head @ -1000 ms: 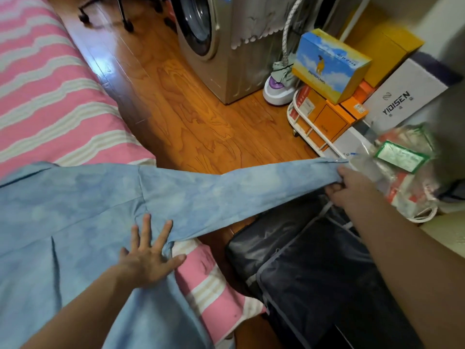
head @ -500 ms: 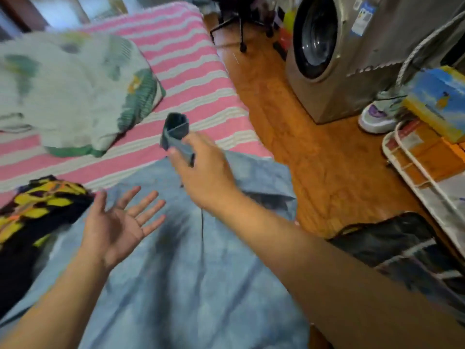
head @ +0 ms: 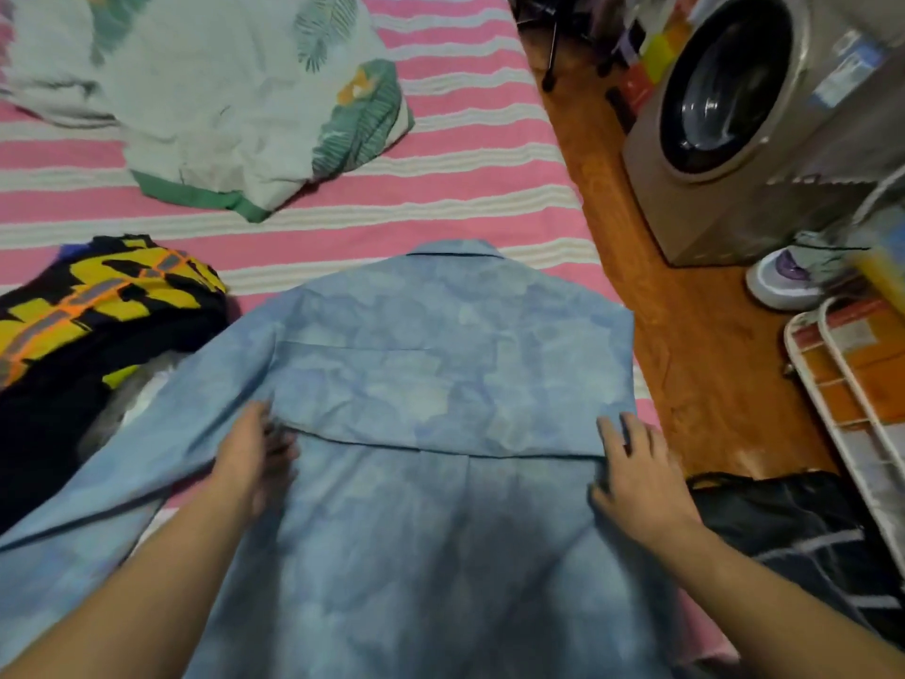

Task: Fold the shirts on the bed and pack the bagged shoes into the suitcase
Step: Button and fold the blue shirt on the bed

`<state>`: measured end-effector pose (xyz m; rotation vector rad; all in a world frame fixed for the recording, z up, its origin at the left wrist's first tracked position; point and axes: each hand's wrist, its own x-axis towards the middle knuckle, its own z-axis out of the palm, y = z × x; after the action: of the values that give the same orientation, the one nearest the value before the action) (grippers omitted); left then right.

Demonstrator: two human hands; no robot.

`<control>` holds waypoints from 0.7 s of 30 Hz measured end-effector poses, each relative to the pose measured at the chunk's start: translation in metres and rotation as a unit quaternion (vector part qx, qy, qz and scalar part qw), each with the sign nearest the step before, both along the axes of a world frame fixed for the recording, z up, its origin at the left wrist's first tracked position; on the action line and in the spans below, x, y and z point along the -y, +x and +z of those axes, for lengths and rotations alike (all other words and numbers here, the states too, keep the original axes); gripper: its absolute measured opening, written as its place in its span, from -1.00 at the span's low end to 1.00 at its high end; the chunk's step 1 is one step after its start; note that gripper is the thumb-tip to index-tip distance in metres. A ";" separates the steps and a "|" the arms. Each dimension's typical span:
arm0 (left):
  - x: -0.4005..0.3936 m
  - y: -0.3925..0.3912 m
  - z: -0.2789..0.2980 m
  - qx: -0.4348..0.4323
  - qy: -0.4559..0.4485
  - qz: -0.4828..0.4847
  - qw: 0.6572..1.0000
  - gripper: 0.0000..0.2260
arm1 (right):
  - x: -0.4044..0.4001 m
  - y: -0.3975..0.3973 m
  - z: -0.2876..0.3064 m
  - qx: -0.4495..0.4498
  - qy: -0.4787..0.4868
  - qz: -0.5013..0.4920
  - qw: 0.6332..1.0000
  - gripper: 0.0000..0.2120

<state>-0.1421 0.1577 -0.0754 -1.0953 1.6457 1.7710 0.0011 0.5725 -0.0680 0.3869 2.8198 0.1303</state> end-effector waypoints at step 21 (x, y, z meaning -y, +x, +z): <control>-0.037 -0.082 -0.035 -0.039 -0.320 -0.138 0.937 -0.47 | -0.020 -0.128 -0.053 -0.018 -0.002 0.089 0.996 -0.37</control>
<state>-0.2242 0.1947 -0.1108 -0.9797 2.3814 1.1296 -0.1271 0.5929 -0.1214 0.1388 2.8854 0.1568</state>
